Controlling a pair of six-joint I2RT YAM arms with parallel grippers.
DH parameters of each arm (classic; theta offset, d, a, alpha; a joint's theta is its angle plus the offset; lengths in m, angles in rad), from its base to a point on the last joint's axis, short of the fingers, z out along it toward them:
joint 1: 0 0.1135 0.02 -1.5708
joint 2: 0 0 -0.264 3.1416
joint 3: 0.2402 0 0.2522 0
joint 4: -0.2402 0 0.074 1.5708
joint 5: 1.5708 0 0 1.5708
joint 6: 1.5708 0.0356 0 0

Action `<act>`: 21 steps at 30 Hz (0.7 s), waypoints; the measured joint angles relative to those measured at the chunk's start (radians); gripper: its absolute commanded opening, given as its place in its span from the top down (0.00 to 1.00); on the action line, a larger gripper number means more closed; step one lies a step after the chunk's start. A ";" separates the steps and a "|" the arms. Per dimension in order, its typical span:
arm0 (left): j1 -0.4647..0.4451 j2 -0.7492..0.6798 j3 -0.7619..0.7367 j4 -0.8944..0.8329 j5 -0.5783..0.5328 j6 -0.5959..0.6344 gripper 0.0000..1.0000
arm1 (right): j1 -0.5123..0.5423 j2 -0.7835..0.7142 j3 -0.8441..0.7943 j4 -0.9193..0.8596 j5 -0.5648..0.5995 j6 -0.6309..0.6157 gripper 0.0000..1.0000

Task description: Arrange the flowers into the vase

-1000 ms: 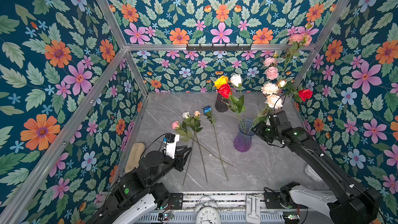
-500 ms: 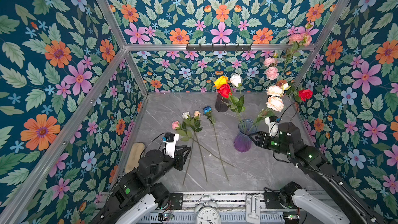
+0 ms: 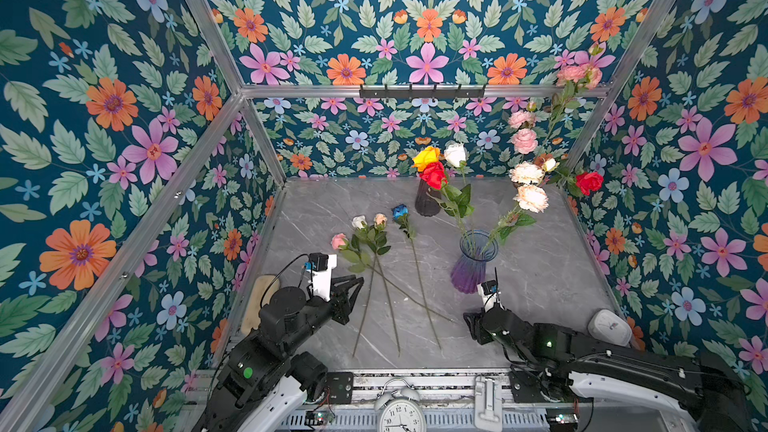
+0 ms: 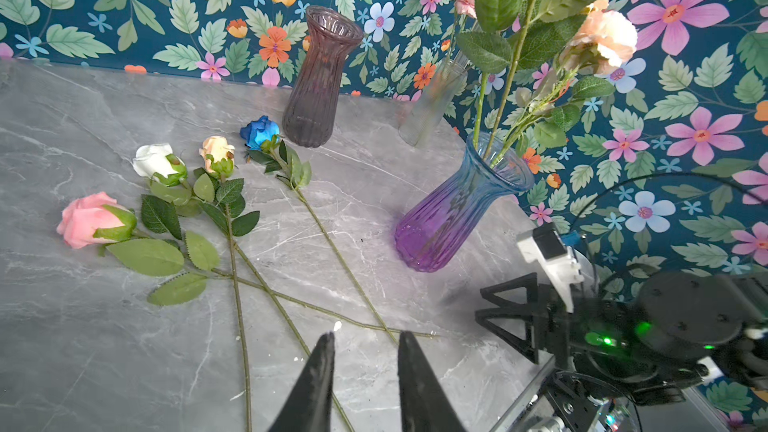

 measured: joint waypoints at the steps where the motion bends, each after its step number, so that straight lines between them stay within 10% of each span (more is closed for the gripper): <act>1: 0.001 0.000 0.000 0.000 0.003 0.000 0.70 | 0.001 0.029 -0.024 0.051 0.027 0.000 0.38; 21: 0.060 0.003 -0.003 0.005 0.057 0.004 0.70 | 0.004 0.212 -0.195 0.726 0.174 -0.192 0.35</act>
